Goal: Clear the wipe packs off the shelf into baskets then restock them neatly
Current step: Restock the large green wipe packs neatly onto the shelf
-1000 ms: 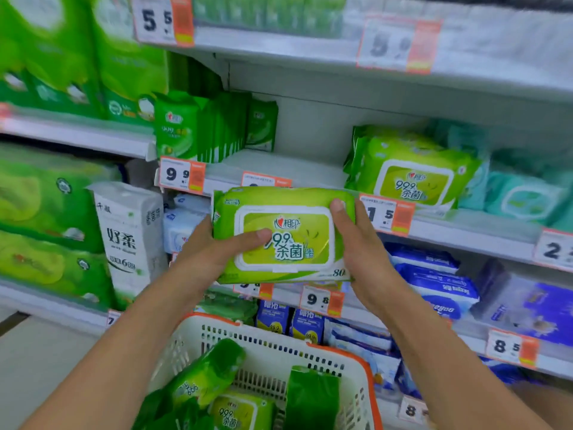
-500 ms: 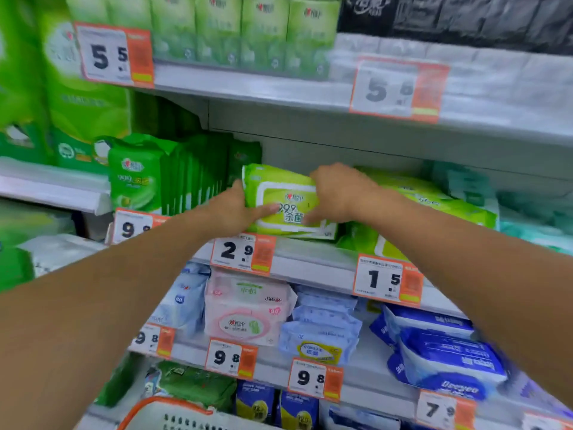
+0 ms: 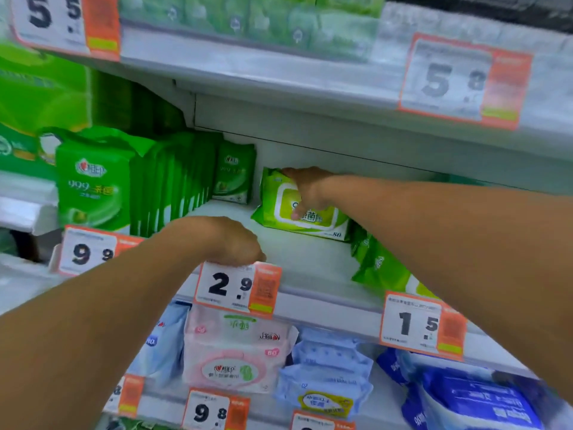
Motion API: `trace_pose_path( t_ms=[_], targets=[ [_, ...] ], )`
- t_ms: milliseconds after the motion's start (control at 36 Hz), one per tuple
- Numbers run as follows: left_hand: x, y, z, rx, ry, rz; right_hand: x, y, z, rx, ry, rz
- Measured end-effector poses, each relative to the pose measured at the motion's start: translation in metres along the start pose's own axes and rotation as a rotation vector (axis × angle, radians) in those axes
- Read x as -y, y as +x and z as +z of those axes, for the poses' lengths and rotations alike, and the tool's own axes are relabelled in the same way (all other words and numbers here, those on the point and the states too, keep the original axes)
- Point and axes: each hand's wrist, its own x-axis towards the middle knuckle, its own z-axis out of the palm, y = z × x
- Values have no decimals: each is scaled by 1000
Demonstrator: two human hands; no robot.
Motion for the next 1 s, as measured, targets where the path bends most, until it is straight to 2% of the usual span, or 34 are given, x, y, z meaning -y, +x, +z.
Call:
trace_pose_path(
  t_ms=[111,222,278,417,583,694,750,778,861,917,944,972,1000],
  targets=[
    [-1,-2,1,-7,-2,11,-10,24,14,-54,5,54],
    [-1,-2,1,-5,-10,20,-18,32,-1,90,-152,53],
    [1,0,1,-18,-25,20,-19,37,-4,109,-201,78],
    [-1,-2,1,-14,-63,15,-23,50,14,-20,-107,104],
    [1,-2,6,-27,-115,-7,-25,44,11,-56,-61,130],
    [0,-8,6,-61,-140,-24,-8,20,5,-102,-185,113],
    [-2,-13,11,-161,-161,-39,12,-7,-5,-129,-155,130],
    [-4,-19,15,-267,-172,-39,23,-23,-8,-140,-124,138],
    [-8,-50,38,-793,-172,1,54,-81,-5,-254,0,136],
    [-11,-80,67,-1129,-253,136,70,-138,18,-473,155,115],
    [-14,-96,93,-1238,-338,190,78,-171,40,-622,274,78],
    [-18,-112,123,-1289,-431,195,87,-205,66,-781,432,39],
    [-24,-126,157,-1270,-521,152,100,-237,97,-886,611,24]
  ],
)
